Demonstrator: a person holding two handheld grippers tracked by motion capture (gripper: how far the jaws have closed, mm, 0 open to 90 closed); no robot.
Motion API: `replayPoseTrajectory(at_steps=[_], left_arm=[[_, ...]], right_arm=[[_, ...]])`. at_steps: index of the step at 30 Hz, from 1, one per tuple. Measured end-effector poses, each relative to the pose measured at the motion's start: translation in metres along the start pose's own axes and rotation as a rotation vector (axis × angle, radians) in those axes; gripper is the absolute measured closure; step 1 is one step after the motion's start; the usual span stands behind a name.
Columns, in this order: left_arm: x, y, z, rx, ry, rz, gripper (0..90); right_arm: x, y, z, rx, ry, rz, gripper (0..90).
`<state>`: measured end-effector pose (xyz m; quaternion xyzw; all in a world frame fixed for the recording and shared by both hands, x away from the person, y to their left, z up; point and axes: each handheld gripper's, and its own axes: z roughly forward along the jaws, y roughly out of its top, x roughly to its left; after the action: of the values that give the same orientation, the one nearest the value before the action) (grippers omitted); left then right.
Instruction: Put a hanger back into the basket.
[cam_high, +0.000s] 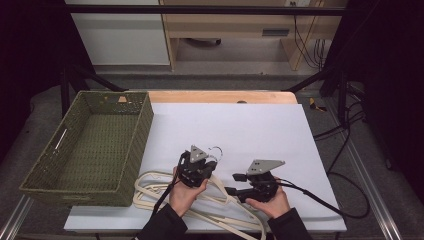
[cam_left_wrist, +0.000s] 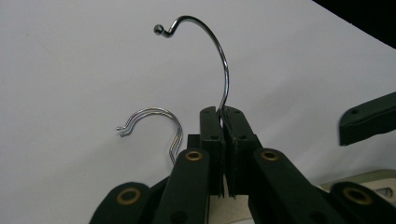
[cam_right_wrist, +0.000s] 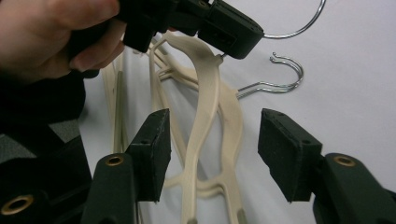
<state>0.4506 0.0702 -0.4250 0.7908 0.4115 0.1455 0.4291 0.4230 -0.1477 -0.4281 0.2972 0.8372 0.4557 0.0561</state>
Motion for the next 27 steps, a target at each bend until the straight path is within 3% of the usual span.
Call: replayPoseTrajectory(at_steps=[8, 11, 14, 19, 23, 27], left_arm=[[-0.001, -0.001, -0.001, -0.002, -0.014, 0.008, 87.5], [-0.001, -0.003, 0.0, -0.001, -0.017, 0.015, 87.4], [0.001, -0.003, -0.003, -0.004, -0.034, 0.033, 86.1], [0.007, 0.002, -0.021, -0.028, -0.083, 0.079, 59.0], [0.013, 0.008, -0.05, -0.097, -0.082, 0.155, 37.6], [0.025, 0.009, -0.08, -0.13, -0.142, 0.175, 21.2]], right_arm=[[-0.005, 0.002, 0.041, 0.106, 0.053, 0.081, 64.7], [-0.006, 0.001, 0.044, 0.116, 0.105, 0.114, 74.9], [-0.007, 0.002, 0.043, 0.124, 0.117, 0.131, 76.4], [-0.005, 0.004, 0.039, 0.118, 0.133, 0.15, 79.6], [-0.002, 0.007, 0.031, 0.088, 0.153, 0.145, 81.0], [0.0, 0.011, 0.02, 0.06, 0.182, 0.152, 83.2]])
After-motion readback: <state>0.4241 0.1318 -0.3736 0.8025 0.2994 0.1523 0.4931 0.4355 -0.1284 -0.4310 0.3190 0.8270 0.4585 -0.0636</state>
